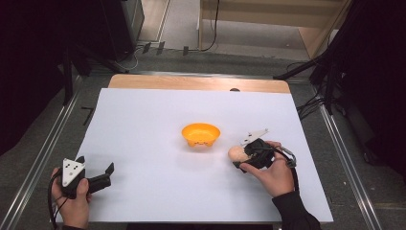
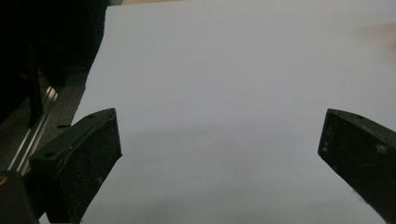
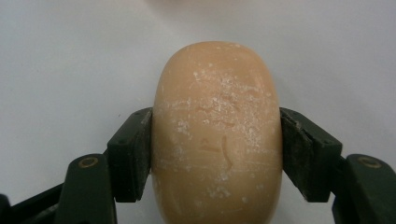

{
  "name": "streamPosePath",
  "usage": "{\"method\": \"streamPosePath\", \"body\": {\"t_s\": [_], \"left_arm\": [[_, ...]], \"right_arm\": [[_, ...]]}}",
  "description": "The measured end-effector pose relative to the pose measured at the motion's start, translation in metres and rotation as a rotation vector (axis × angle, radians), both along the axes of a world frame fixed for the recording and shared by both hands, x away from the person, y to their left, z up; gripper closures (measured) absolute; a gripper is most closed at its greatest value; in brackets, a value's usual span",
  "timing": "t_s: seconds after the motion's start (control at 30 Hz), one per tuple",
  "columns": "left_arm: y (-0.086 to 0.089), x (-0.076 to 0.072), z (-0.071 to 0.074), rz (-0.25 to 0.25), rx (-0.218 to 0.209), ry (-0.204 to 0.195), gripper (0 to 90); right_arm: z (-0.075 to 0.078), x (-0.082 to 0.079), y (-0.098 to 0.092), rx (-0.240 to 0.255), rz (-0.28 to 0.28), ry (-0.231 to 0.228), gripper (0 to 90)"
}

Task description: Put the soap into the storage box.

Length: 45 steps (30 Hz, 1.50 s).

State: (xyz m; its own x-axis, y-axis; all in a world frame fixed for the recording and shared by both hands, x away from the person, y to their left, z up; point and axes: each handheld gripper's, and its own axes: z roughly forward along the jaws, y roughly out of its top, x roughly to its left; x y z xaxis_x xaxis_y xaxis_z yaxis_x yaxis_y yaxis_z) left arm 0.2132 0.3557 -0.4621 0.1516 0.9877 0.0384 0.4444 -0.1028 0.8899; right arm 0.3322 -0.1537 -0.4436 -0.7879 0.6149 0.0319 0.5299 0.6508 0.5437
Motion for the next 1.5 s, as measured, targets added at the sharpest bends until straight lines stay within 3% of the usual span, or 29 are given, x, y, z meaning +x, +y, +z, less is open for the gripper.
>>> {"method": "streamPosePath", "body": {"t_s": [0.63,1.5], "left_arm": [[0.000,0.000,0.000,-0.002,0.000,0.000,0.0],[0.000,0.000,0.000,-0.001,0.000,0.000,0.0]], "right_arm": [[0.007,0.014,0.006,-0.006,0.103,-0.037,33.3],[0.019,0.025,0.011,-0.009,0.180,-0.085,33.3]]}}
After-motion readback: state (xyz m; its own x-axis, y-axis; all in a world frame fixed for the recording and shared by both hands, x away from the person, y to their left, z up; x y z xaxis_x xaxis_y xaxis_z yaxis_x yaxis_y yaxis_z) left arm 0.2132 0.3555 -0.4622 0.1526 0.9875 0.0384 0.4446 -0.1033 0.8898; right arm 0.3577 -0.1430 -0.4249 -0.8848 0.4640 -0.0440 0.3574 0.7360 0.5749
